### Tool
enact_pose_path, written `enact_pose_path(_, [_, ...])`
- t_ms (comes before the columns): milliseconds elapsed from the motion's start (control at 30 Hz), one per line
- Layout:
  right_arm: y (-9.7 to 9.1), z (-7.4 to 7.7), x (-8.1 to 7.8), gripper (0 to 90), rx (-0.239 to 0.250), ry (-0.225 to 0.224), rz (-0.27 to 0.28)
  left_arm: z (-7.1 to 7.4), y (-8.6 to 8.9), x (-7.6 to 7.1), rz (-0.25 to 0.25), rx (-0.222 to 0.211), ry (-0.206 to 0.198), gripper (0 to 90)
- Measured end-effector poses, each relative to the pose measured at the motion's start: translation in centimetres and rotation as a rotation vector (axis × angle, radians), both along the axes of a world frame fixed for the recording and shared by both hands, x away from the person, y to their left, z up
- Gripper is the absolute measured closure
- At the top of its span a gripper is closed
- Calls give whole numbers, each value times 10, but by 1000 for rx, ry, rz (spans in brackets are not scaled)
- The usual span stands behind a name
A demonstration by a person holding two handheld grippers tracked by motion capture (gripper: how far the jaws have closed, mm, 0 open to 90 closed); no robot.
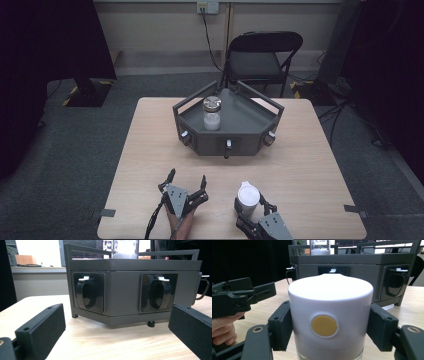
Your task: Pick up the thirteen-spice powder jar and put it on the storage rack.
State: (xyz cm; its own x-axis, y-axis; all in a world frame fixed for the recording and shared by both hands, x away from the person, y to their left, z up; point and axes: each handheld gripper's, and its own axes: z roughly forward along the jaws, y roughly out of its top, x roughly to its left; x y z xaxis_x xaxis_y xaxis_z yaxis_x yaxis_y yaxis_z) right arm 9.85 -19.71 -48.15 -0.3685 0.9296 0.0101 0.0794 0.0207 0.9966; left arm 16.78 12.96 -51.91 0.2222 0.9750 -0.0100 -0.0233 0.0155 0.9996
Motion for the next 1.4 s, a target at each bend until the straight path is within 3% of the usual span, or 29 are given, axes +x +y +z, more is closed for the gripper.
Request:
enact_pose_path(600, [-11,19,10,297,-27,-10,59,0,0,0,1,0,0,5])
enact_pose_path(900, [-16,35,24,297,-24,-22,99,0,0,0,2,0,0,5])
enact_pose_path(1200, [-24,54,39,297,-54,-45,117,0,0,0,2,-1,0,5])
enact_pose_path(1400, [-38,66,55,297,-29,-47,124,0,-1,0,3,-1,0,7])
